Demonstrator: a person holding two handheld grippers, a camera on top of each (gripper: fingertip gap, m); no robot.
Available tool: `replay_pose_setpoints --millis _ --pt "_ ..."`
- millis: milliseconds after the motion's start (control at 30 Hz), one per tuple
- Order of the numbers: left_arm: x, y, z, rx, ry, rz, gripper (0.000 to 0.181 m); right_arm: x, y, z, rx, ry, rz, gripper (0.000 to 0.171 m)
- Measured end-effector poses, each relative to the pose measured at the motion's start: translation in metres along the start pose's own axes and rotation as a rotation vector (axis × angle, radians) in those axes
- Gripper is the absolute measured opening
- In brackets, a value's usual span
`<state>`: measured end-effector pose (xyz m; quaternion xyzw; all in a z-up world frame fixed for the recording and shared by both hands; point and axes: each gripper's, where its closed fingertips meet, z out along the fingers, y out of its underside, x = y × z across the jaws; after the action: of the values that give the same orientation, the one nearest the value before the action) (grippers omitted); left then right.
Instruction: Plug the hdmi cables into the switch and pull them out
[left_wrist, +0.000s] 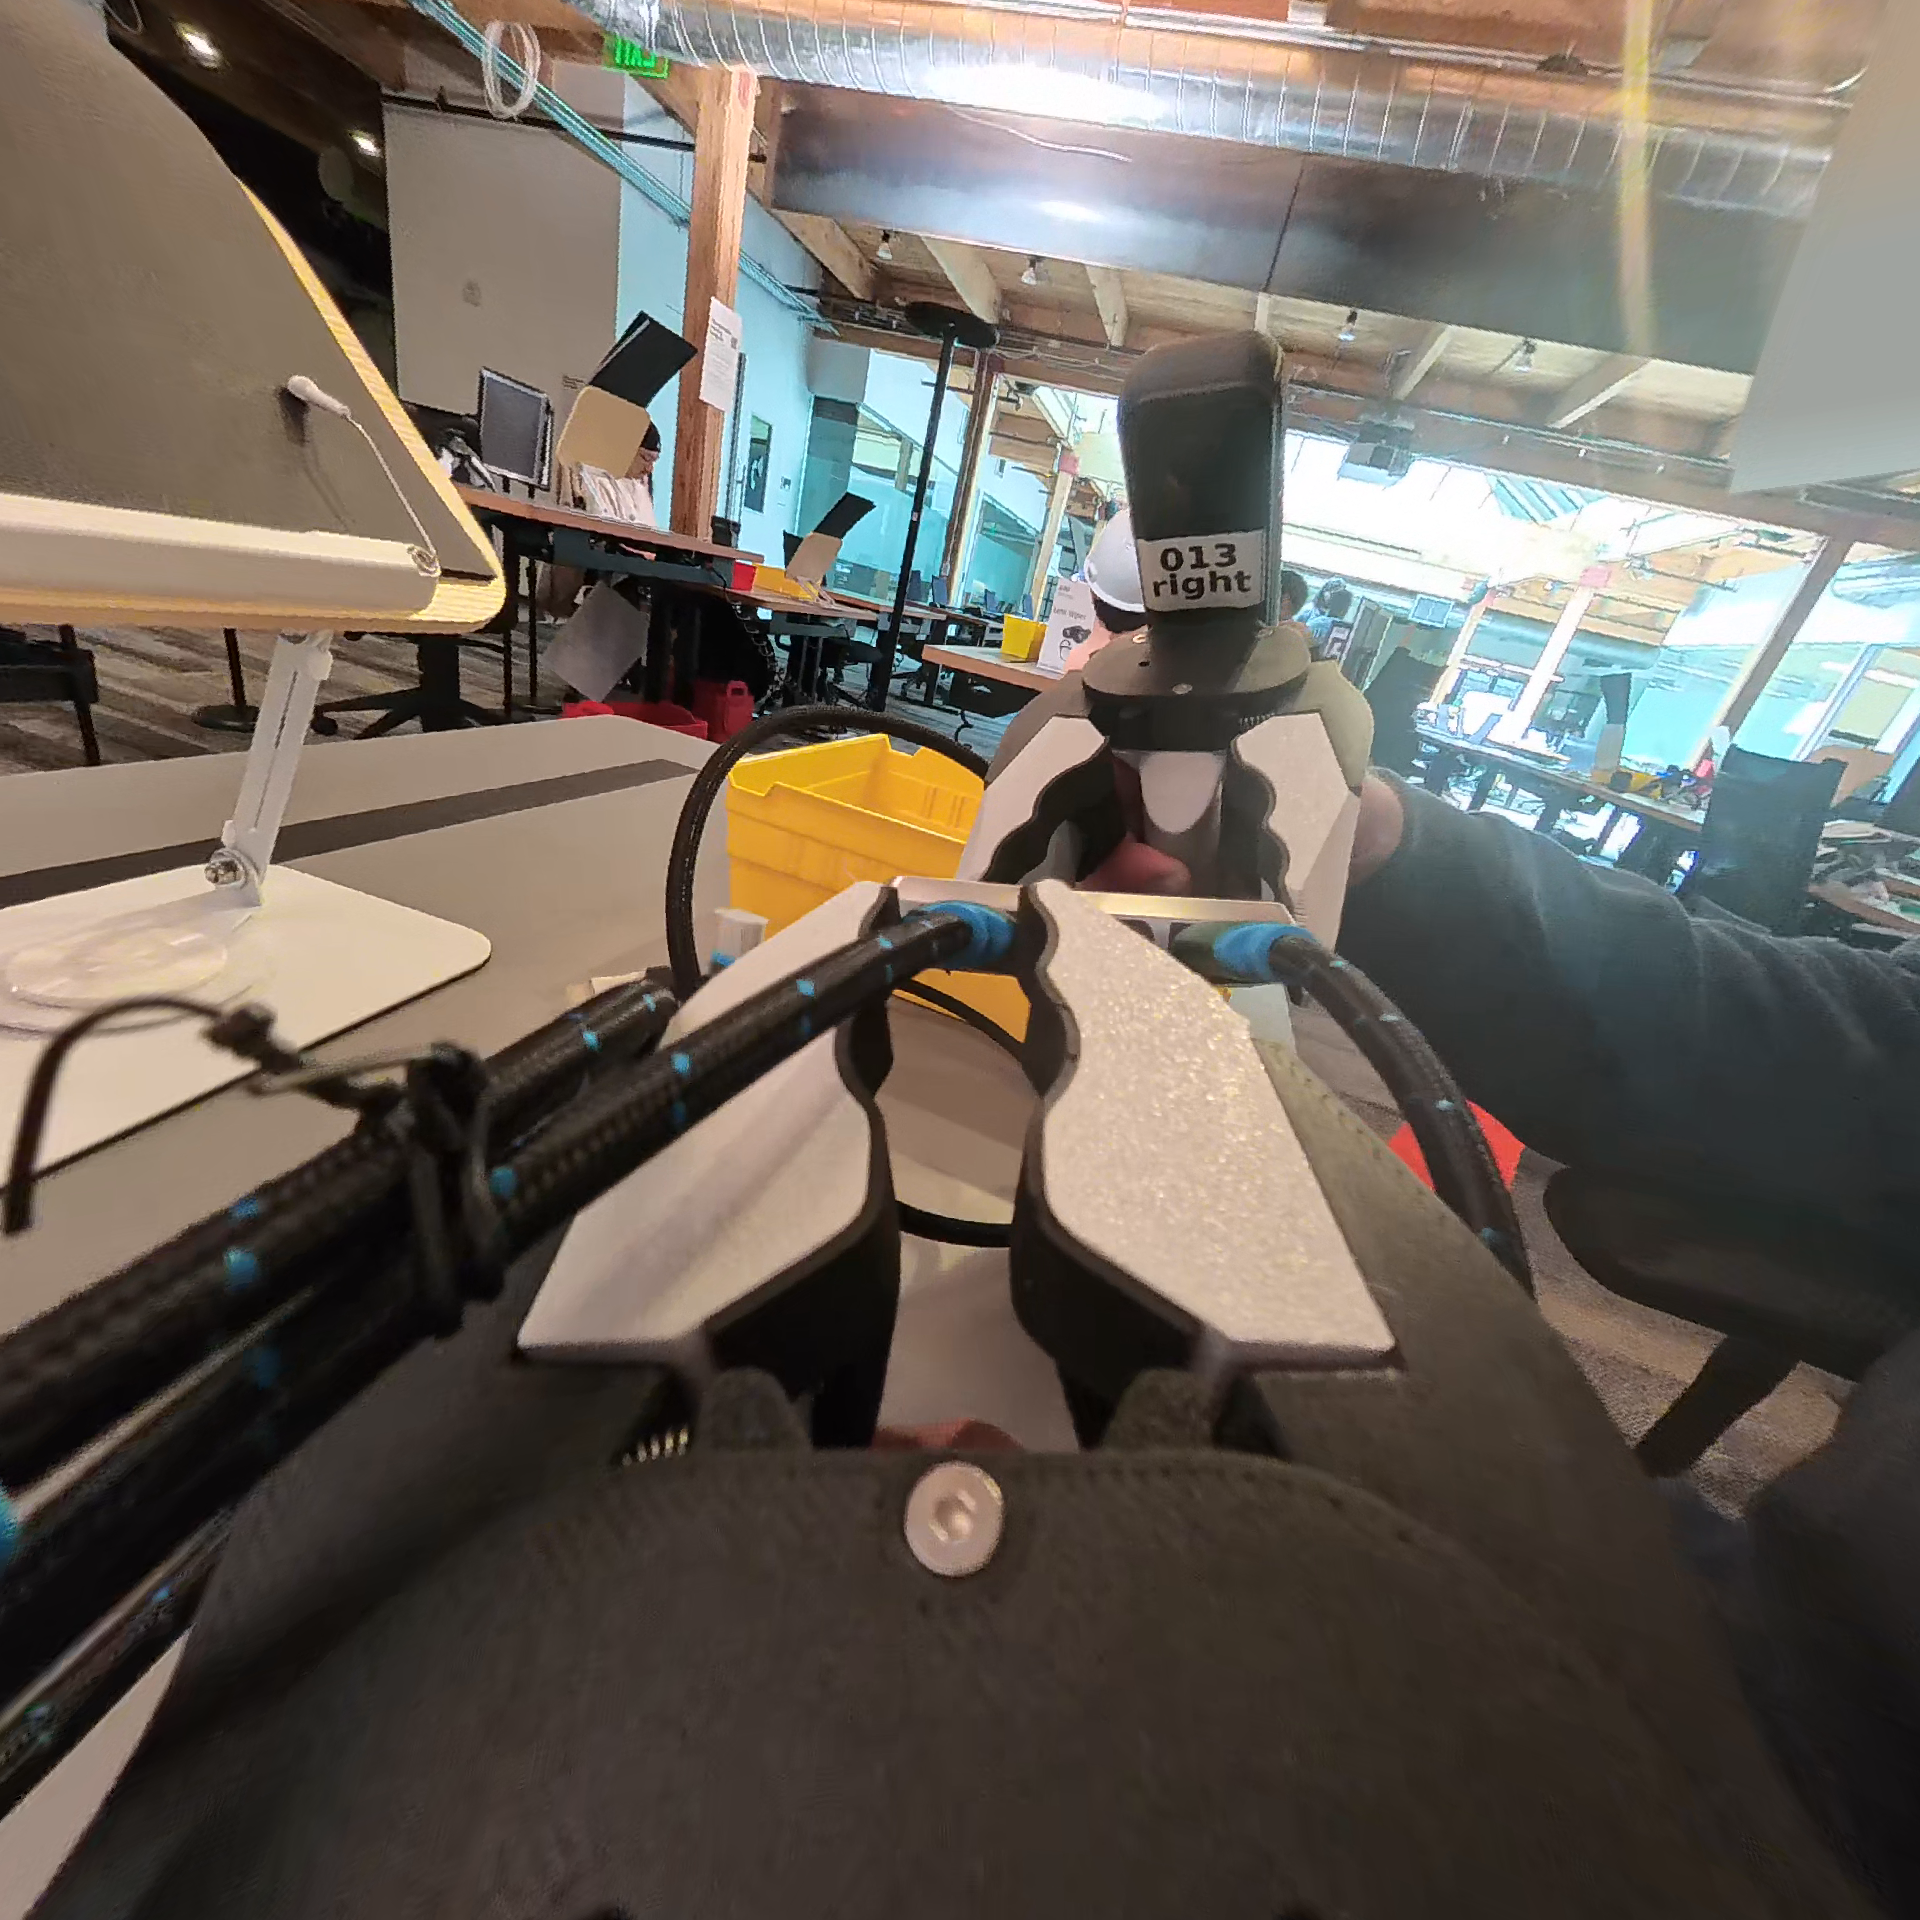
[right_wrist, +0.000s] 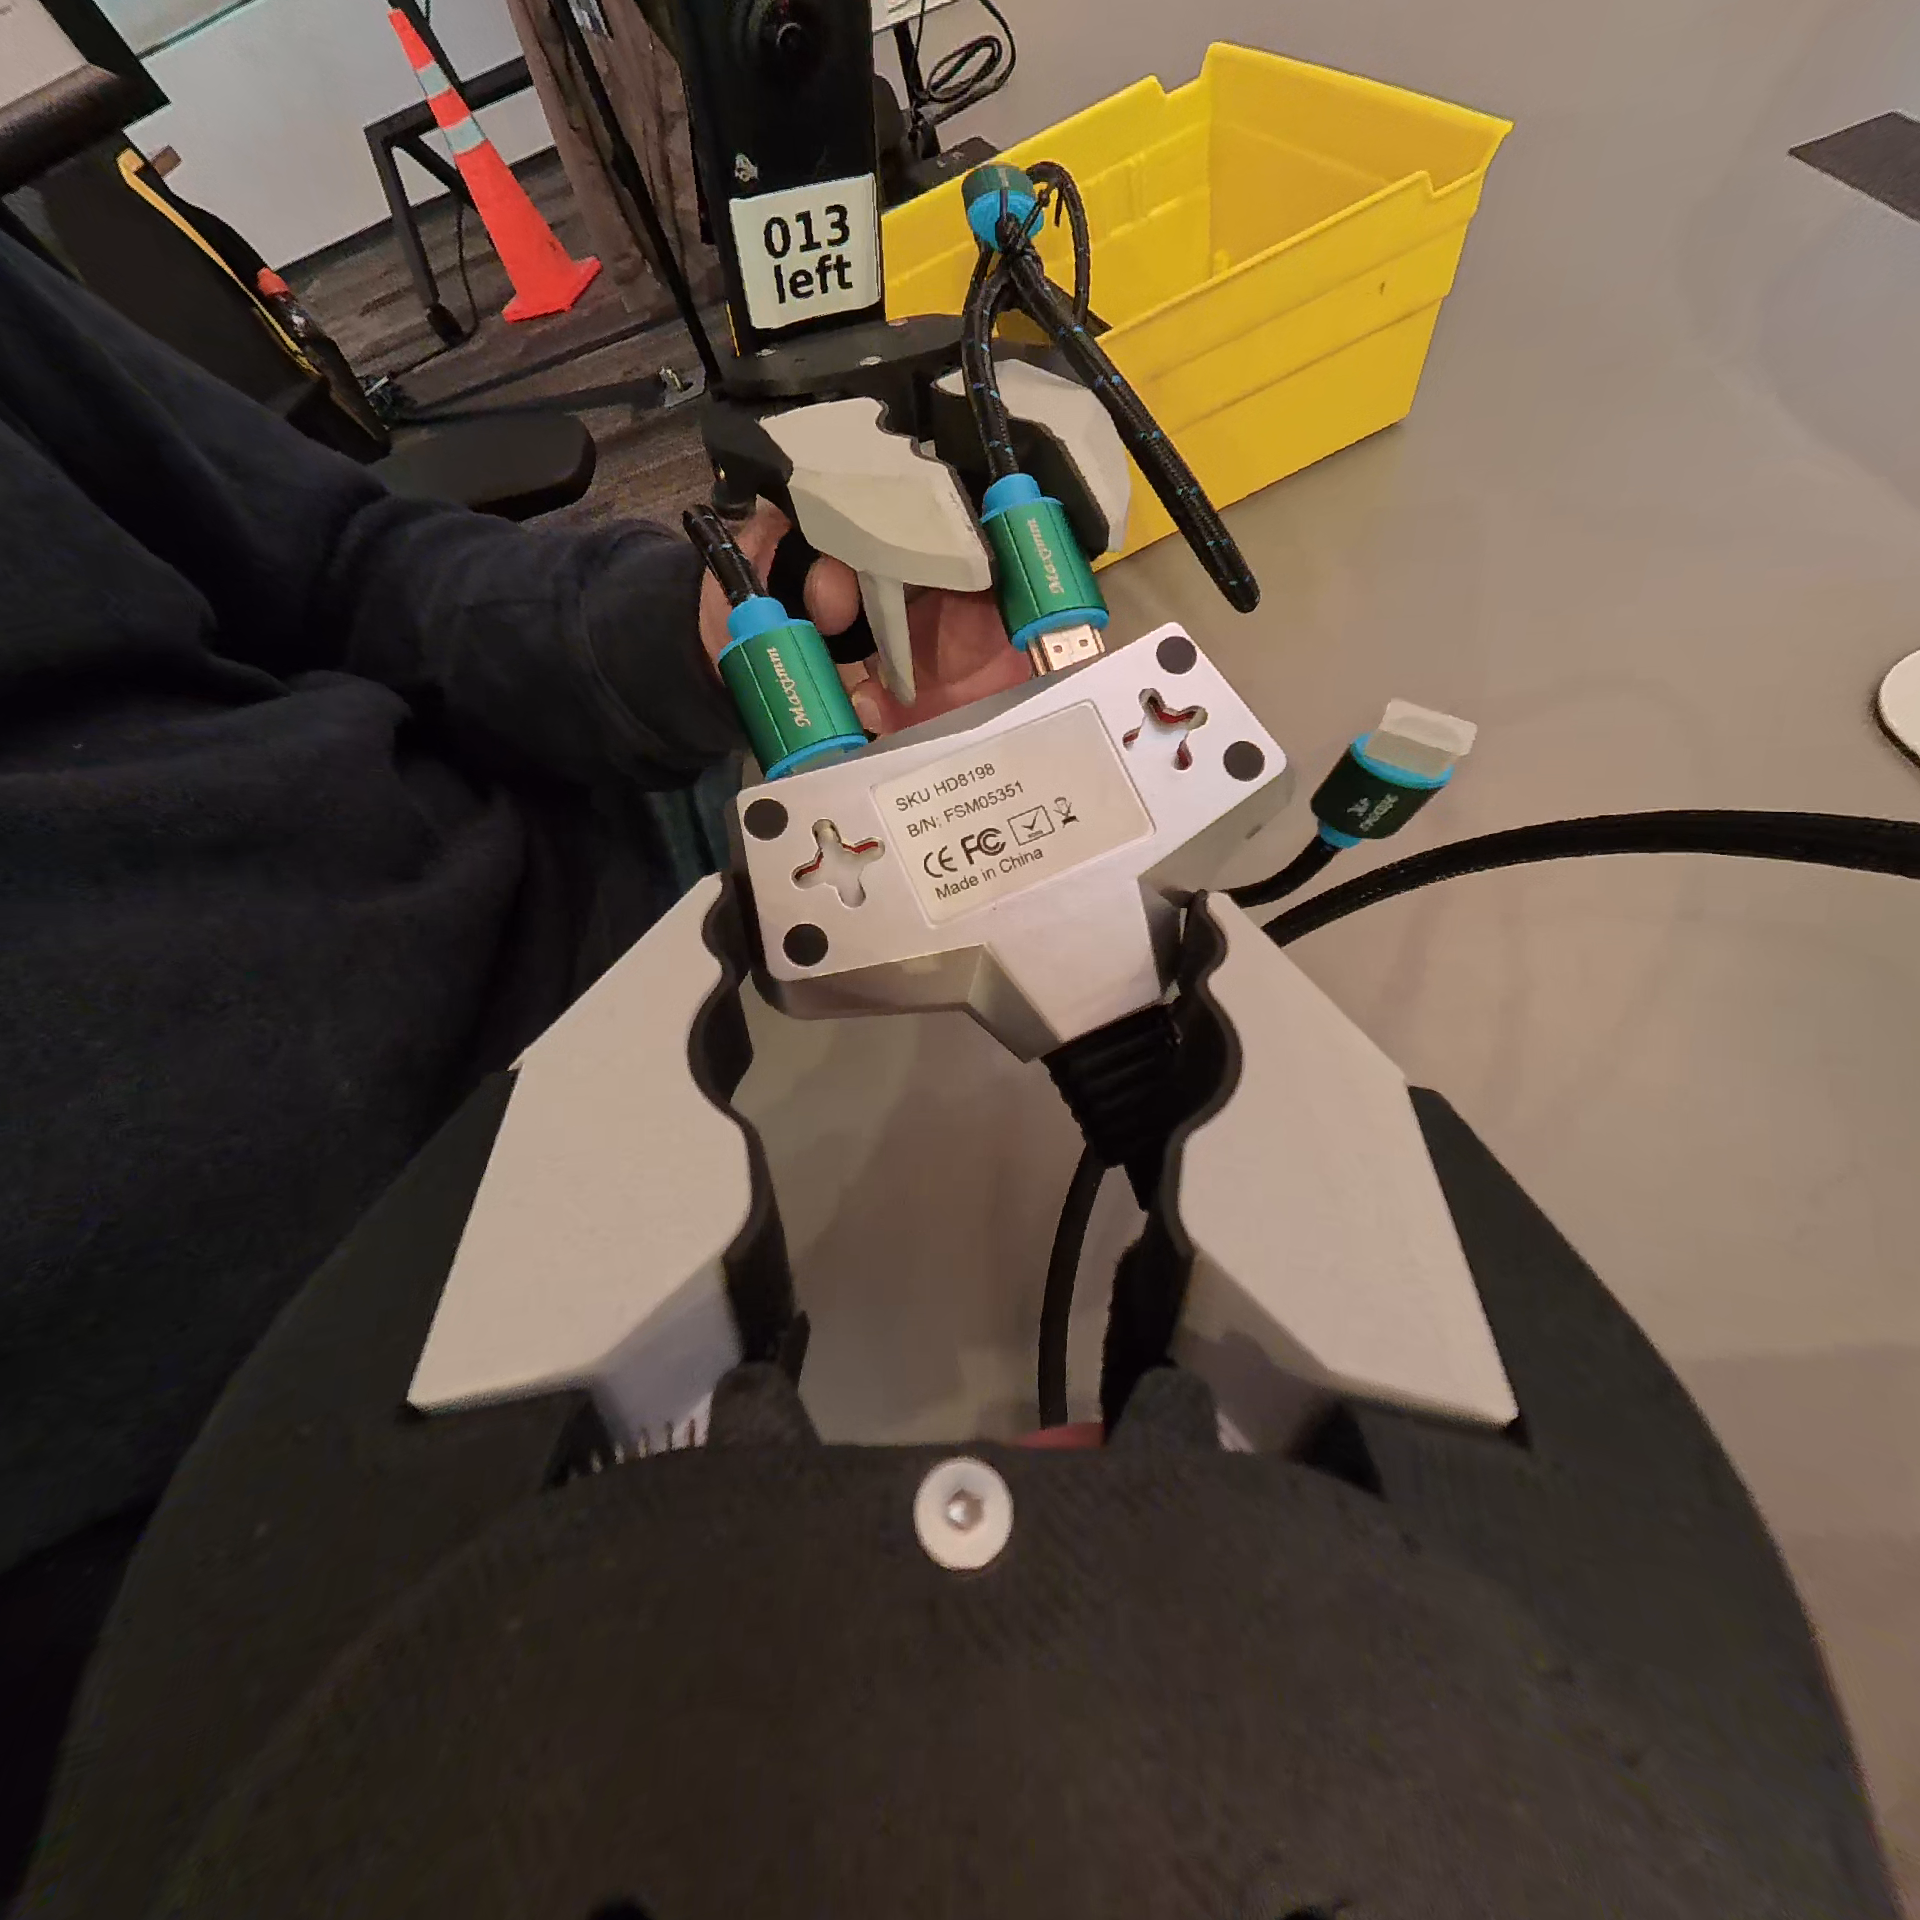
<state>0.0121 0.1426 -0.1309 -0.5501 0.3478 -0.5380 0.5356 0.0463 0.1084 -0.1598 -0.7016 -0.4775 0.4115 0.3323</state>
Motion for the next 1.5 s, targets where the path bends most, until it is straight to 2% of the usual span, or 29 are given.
replay_pose_setpoints --millis 1500 --pt "0.0025 0.0009 0.0005 0.032 -0.070 0.113 0.021 -0.0061 -0.0029 0.0039 -0.003 0.019 0.068 0.080"
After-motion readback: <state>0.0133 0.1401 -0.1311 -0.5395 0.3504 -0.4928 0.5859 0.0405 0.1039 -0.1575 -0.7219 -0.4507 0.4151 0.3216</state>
